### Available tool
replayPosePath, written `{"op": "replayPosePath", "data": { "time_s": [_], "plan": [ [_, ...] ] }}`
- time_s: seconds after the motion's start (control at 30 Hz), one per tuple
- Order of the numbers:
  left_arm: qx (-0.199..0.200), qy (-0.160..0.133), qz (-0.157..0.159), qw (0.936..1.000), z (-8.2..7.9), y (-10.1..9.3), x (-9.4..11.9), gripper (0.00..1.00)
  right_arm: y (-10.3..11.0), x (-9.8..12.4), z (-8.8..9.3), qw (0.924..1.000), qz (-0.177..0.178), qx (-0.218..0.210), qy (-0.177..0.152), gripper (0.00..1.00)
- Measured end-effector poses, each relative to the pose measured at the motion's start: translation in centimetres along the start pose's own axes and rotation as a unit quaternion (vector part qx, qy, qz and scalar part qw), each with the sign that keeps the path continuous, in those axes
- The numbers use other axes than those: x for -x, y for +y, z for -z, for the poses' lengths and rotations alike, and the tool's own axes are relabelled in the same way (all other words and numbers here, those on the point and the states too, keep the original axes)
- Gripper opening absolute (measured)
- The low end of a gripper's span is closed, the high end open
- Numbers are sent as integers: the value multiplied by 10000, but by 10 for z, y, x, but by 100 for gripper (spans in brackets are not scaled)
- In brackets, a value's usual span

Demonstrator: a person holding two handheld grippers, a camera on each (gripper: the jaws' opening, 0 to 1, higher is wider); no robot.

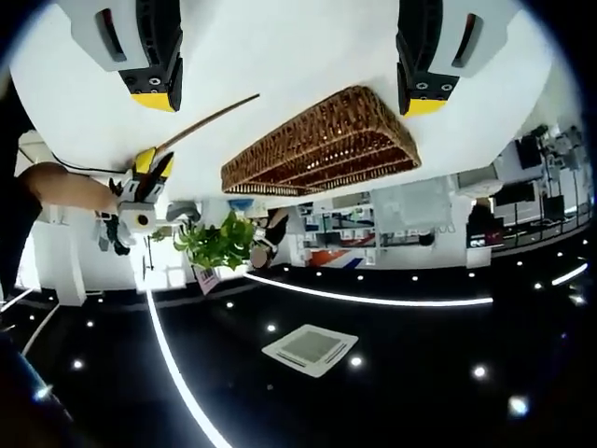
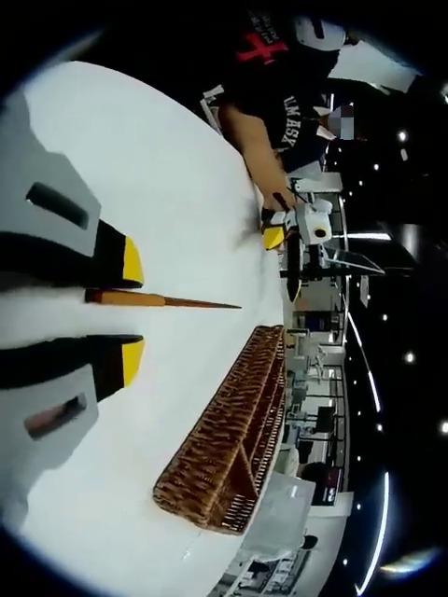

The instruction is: Arrange the knives, forks, and spoons in their matching storage slots by inserting each utensil handle-first until every utensil is classified and aligned in the correct compartment

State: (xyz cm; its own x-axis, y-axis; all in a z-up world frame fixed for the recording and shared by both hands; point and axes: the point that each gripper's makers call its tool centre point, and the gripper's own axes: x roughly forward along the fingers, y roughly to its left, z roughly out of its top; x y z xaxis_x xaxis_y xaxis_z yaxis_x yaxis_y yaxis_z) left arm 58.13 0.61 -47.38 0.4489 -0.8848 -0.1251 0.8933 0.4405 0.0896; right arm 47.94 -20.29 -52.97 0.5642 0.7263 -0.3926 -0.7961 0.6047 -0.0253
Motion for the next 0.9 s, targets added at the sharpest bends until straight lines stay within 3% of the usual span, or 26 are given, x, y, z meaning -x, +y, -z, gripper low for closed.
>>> {"op": "replayPosePath", "data": {
  "time_s": [0.17,0.3,0.43,0.5,0.77,0.9],
  "plan": [
    [-2,-21,-33,10000,-1,2,1,100,3,-5,-2,10000,-29,81,38,7],
    [-18,-38,-40,10000,-2,2,1,100,2,-6,-1,10000,-20,32,62,5],
    [-32,-51,-49,10000,-2,2,2,100,-1,-9,-5,9984,107,557,6,5],
    [-36,-64,-30,10000,-3,2,1,100,8,-13,-6,9989,-91,462,-76,5],
    [-40,-62,-9,10000,-2,0,1,100,9,-19,-21,9990,-133,301,-288,5],
    [-36,-89,14,10000,-3,0,1,100,14,-24,-21,9994,-154,213,-205,4]
  ]
}}
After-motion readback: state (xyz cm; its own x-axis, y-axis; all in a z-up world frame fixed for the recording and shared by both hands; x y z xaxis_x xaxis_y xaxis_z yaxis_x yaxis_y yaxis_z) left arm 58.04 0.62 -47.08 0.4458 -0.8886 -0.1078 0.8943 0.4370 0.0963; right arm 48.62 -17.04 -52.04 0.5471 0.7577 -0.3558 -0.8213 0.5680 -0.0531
